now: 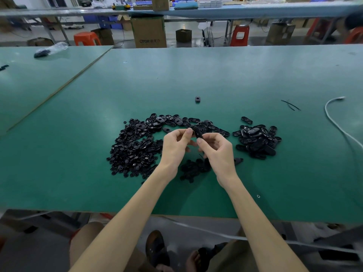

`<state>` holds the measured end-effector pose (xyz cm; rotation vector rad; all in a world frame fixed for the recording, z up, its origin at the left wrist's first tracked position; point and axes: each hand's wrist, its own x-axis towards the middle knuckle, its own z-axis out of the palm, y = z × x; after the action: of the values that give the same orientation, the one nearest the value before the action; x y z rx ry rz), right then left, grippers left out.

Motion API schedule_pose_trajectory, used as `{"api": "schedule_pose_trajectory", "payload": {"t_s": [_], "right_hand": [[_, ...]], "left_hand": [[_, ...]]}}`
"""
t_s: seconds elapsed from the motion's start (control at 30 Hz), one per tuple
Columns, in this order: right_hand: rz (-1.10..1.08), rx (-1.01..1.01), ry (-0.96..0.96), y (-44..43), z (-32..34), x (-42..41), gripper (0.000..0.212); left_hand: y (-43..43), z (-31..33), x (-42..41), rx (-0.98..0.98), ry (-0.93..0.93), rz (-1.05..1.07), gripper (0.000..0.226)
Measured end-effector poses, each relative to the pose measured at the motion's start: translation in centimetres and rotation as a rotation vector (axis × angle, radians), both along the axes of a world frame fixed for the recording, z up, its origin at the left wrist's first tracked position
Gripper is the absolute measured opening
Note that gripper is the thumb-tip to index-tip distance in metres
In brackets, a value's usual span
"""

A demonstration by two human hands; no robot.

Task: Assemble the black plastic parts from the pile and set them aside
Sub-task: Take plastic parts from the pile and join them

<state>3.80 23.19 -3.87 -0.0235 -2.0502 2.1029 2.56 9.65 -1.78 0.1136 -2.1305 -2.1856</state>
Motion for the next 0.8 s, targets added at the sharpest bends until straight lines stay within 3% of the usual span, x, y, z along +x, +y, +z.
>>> {"api": "schedule_pose_trajectory", "payload": {"t_s": [0.13, 0.47, 0.8], "right_hand": [[-0.002, 0.010, 0.010, 0.0, 0.1, 0.0, 0.007], [-0.043, -0.016, 0.004, 0.2, -0.1, -0.1, 0.008], [-0.030, -0.003, -0.007, 0.2, -0.1, 0.0, 0.011]], "left_hand": [[-0.2, -0.4, 0.1, -0.041, 0.024, -0.049, 0.013], [-0.9, -1.8, 0.6, 0.138, 0.090, -0.008, 0.013], [-0.9, -1.9, 0.6, 0.107, 0.114, -0.071, 0.015]]}}
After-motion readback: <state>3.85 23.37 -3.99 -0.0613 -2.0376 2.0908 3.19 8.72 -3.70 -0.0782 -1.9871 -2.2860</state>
